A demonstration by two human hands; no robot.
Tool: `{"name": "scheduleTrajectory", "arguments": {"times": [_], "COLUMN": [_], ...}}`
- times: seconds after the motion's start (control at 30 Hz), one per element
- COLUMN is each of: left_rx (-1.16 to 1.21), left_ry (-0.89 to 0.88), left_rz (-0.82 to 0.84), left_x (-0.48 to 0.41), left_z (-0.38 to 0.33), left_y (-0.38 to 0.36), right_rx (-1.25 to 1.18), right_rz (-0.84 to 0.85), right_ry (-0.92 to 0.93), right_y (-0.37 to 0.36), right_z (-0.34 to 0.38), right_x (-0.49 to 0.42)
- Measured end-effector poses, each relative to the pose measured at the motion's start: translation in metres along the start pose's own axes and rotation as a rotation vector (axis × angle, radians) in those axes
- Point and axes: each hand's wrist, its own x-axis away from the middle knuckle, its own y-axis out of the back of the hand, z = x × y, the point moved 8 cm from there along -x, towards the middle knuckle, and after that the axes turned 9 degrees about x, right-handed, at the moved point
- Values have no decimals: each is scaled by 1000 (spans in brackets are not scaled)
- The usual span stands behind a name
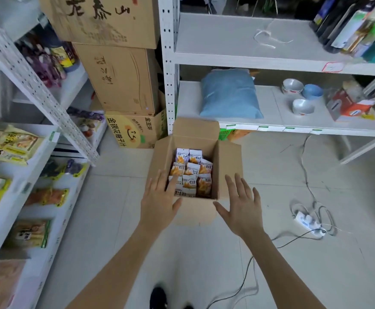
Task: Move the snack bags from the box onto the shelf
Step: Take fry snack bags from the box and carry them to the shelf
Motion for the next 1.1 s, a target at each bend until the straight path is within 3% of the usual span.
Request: {"name": "scheduleTrajectory", "arguments": {"times": [0.2, 0.43, 0.83, 1.1], "left_rx": [-35, -20, 56, 92], "left_ry": [46, 22, 149, 238], "left_rz": [58, 67, 175, 164], "left_x": [-97, -208, -345, -399], "left_z": [40, 91, 192, 267], "left_y": [-45, -136, -380, -521], "right_rx": [-33, -64, -85, -120], "right_rz": [27, 111, 211, 247], "right_ry": [4, -3, 12, -20], "right_y": [-36, -136, -345, -500], "right_z": [10, 13, -3, 3], "right_x": [-104, -232, -422, -501]}}
